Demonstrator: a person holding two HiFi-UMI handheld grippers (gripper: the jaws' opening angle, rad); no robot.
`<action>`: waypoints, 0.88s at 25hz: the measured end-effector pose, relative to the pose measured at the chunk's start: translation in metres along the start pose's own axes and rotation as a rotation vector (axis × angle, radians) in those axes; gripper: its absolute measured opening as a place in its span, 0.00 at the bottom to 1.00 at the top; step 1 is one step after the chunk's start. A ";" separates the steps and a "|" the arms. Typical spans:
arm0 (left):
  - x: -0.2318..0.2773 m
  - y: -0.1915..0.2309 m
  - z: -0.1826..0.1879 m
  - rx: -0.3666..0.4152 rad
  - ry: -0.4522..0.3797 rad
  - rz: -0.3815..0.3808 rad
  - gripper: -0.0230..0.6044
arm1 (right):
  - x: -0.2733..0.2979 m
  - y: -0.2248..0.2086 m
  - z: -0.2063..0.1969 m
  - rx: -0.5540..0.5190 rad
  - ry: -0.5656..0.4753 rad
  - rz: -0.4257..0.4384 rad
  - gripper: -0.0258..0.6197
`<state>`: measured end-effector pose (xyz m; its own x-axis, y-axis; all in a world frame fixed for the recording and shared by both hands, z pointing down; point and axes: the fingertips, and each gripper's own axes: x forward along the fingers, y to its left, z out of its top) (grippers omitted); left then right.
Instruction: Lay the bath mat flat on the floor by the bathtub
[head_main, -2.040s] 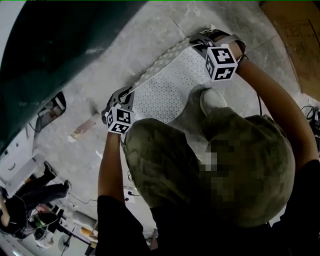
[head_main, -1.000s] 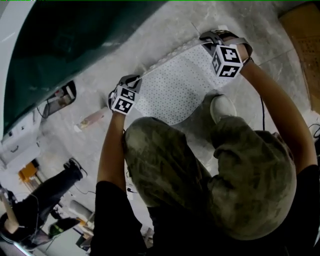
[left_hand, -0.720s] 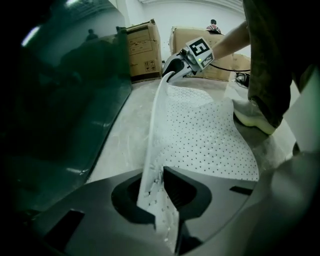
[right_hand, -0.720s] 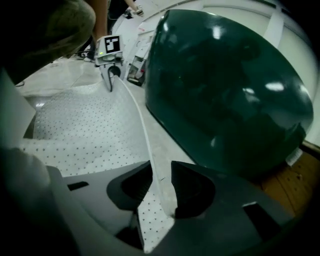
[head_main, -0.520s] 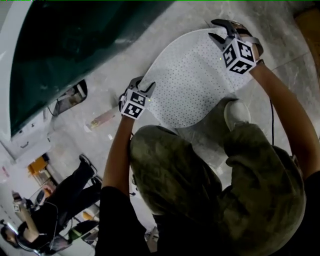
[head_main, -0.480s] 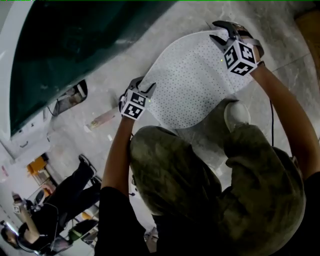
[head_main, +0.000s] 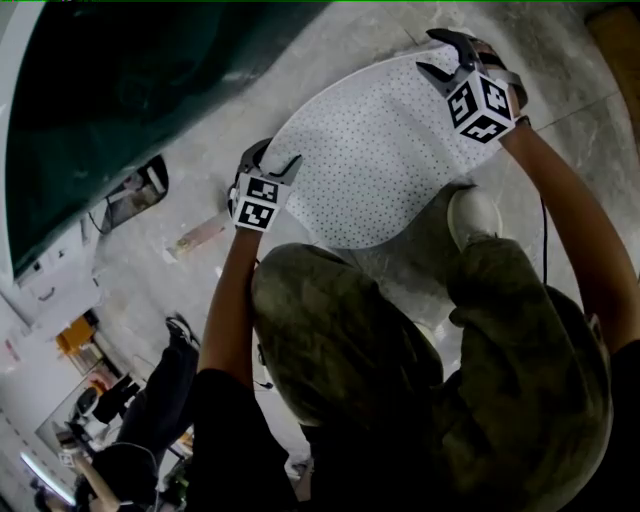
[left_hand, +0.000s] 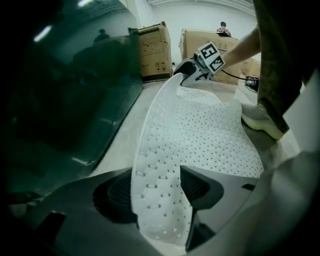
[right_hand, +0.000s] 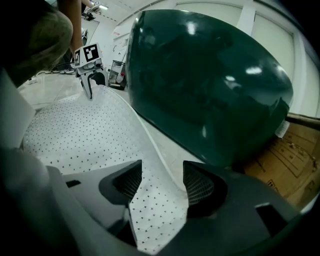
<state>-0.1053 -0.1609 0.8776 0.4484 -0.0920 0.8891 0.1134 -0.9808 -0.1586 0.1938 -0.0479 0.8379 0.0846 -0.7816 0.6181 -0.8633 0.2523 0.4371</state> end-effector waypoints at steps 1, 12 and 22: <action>-0.001 0.003 -0.002 0.002 0.002 0.013 0.46 | 0.000 0.000 0.000 0.013 -0.001 -0.008 0.44; -0.013 0.020 -0.020 -0.067 0.000 0.092 0.53 | -0.006 0.015 -0.002 0.169 -0.001 -0.049 0.57; -0.035 0.035 -0.059 -0.317 -0.040 0.137 0.55 | -0.016 -0.004 -0.005 0.225 -0.069 -0.104 0.57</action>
<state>-0.1697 -0.2021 0.8660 0.4759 -0.2257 0.8501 -0.2284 -0.9651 -0.1283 0.1987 -0.0332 0.8295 0.1512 -0.8355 0.5283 -0.9414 0.0413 0.3348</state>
